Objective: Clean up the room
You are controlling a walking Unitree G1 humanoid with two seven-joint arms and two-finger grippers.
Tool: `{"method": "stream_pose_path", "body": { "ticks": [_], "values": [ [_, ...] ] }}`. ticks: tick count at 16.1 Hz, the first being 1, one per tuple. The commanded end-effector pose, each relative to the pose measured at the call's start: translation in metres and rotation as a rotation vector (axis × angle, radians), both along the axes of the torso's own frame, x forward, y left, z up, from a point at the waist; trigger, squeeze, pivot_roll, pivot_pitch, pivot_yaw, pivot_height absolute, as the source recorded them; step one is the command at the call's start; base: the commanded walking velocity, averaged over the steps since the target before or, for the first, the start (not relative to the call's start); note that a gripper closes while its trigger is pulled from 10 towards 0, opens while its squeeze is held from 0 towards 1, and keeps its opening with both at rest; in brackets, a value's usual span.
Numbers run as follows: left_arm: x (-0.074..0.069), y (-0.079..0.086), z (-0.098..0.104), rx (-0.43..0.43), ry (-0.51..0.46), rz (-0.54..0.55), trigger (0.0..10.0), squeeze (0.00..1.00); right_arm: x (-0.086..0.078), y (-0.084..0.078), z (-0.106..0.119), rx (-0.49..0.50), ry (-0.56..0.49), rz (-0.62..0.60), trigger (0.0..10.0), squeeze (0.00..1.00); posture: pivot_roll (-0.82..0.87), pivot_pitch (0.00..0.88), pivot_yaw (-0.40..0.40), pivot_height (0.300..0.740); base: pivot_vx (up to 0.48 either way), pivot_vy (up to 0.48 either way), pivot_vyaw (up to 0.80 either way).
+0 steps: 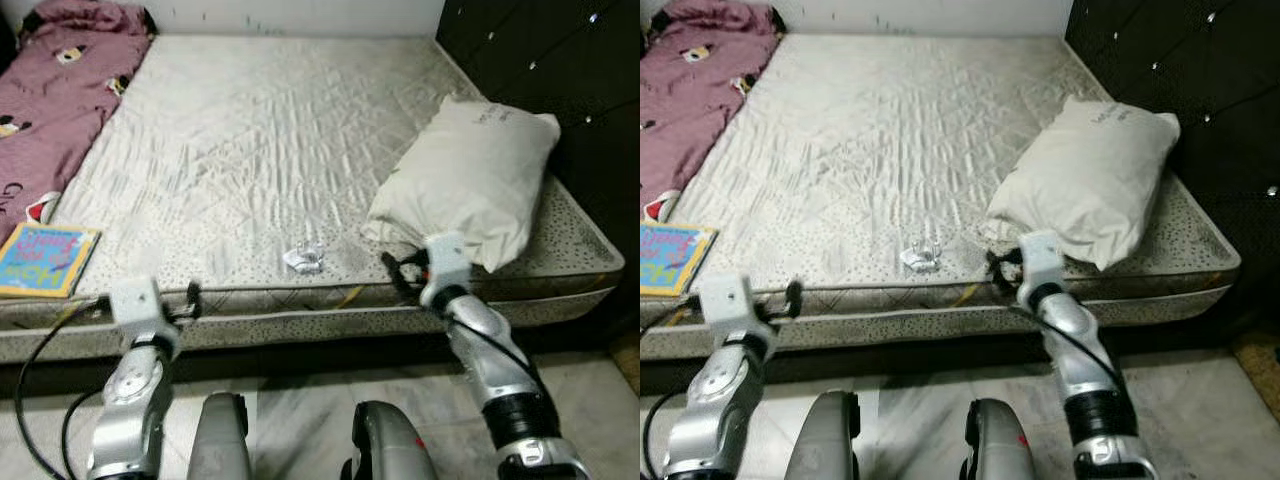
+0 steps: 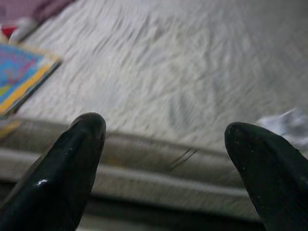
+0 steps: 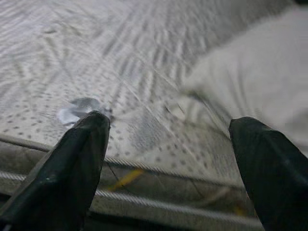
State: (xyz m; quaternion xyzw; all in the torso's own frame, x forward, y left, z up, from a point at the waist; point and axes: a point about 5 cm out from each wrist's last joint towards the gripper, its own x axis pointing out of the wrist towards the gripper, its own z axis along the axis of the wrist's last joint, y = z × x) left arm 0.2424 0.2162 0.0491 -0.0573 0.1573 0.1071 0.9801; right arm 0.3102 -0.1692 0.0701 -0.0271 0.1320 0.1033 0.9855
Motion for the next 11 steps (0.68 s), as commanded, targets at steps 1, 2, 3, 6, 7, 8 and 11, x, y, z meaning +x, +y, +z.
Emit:
{"method": "stream_pose_path", "body": {
  "ticks": [1,2,3,6,7,8,11],
  "values": [
    [-0.001,0.003,-0.008,-0.052,0.049,0.022,10.0,0.00,0.001,-0.001,-0.005,0.013,0.042,-0.013,10.0,0.00,-0.04,0.001,-0.048,0.641,0.000,0.000,0.00],
    [0.002,0.000,-0.008,-0.047,0.054,-0.006,10.0,0.00,0.001,0.005,-0.005,-0.005,0.039,0.018,10.0,0.00,-0.04,0.001,-0.048,0.641,0.000,0.000,0.00],
    [0.005,-0.003,-0.003,-0.003,0.030,-0.045,10.0,0.00,0.002,0.008,-0.004,-0.020,0.026,0.033,10.0,0.00,-0.04,0.000,-0.045,0.641,0.000,0.000,0.00],
    [0.008,-0.007,0.005,0.067,-0.014,-0.079,10.0,0.00,0.004,0.013,0.001,-0.005,-0.004,0.036,10.0,0.00,-0.04,0.000,-0.034,0.641,0.000,0.000,0.00],
    [0.009,-0.007,0.006,0.065,-0.018,-0.078,10.0,0.00,0.004,0.014,0.002,0.003,-0.015,0.036,10.0,0.00,-0.04,0.000,-0.034,0.641,0.000,0.000,0.00],
    [0.011,-0.008,0.008,0.064,-0.025,-0.077,10.0,0.00,0.005,0.015,0.006,0.023,-0.042,0.027,10.0,0.00,-0.04,0.000,-0.034,0.641,0.000,0.000,0.00],
    [0.022,-0.012,0.031,0.066,-0.148,-0.073,10.0,0.00,0.011,0.018,0.031,0.109,-0.190,-0.025,10.0,0.00,-0.04,0.000,-0.026,0.641,0.000,0.000,0.00]
  ]
}}
